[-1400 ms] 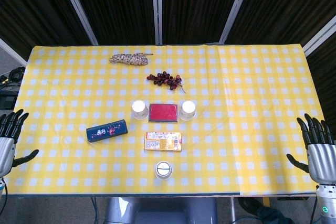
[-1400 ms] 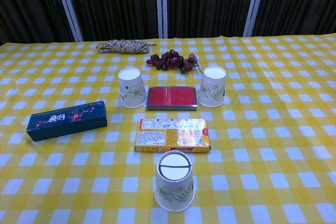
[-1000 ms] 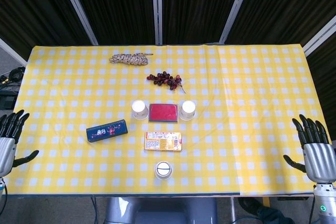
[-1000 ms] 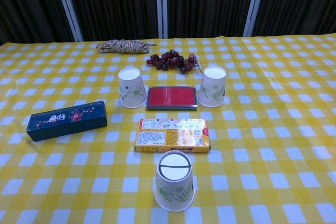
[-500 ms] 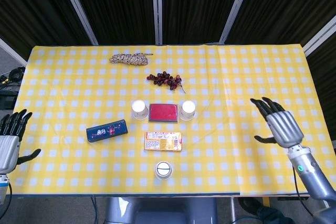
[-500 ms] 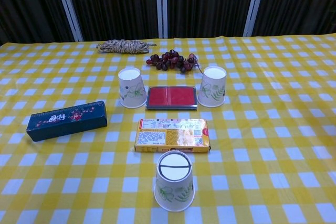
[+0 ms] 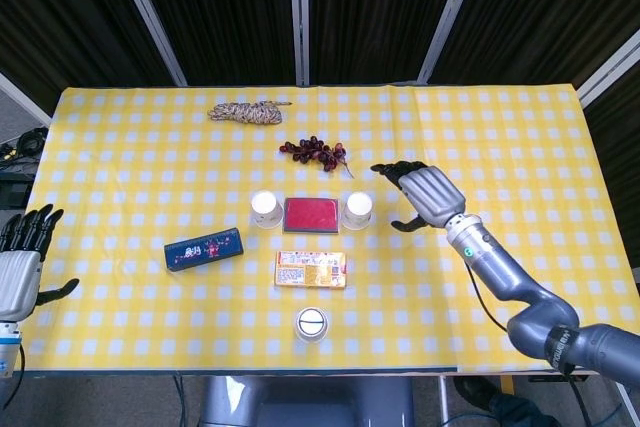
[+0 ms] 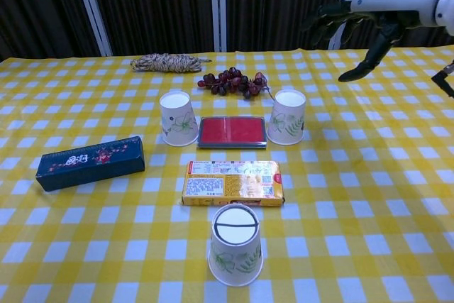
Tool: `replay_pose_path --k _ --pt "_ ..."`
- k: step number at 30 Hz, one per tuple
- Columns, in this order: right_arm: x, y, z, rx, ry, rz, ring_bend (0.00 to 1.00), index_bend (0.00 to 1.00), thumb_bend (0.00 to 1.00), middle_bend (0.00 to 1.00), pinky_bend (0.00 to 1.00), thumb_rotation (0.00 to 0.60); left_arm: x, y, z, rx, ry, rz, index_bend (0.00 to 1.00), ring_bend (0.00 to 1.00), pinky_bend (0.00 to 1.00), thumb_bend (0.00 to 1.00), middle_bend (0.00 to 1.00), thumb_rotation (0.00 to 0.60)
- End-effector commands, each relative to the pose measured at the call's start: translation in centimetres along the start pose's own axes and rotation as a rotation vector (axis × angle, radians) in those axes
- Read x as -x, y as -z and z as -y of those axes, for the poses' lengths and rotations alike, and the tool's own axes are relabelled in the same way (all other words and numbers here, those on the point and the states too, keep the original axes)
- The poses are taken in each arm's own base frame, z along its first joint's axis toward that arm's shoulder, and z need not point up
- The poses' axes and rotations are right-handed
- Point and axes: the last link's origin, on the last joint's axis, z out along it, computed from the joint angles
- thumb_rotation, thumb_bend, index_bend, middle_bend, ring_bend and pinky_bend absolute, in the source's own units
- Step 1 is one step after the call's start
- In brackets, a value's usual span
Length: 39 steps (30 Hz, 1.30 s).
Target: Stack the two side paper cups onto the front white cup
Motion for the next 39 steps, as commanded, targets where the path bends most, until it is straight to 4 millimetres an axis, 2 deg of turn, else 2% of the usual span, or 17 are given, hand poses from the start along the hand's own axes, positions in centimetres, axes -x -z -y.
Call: replay_pose_path --k 1,7,14,24,30,39 --pt "1.5 -2.3 1.3 0.008 0.026 0.035 0.21 0.18 0.12 0.23 0.26 0.600 0.1 -0.1 0.1 -0.002 0.001 0.005 0.00 0.00 0.00 0.00 0.00 0.600" --pt "3.9 -4.2 1.9 0.047 0.088 0.050 0.21 0.18 0.12 0.23 0.26 0.600 0.3 -0.3 0.2 -0.008 -0.001 0.017 0.00 0.00 0.00 0.00 0.00 0.600" --pt "5.4 -5.1 2.1 0.072 0.101 0.067 0.22 0.19 0.13 0.24 0.27 0.600 0.4 -0.4 0.3 -0.016 -0.002 0.019 0.00 0.00 0.00 0.00 0.00 0.600" --pt "6.0 -5.6 1.7 0.087 0.084 0.051 0.31 0.25 0.14 0.34 0.37 0.600 0.7 -0.5 0.3 -0.015 -0.007 0.029 0.00 0.00 0.00 0.00 0.00 0.600" --pt "6.2 -6.0 1.9 0.083 0.080 0.022 0.37 0.31 0.22 0.41 0.43 0.600 0.8 -0.6 0.2 -0.016 -0.009 0.033 0.00 0.00 0.00 0.00 0.00 0.600" --pt "6.1 -5.9 2.0 0.077 0.060 0.017 0.40 0.34 0.27 0.44 0.45 0.600 0.7 -0.5 0.1 -0.015 -0.010 0.032 0.00 0.00 0.00 0.00 0.00 0.600"
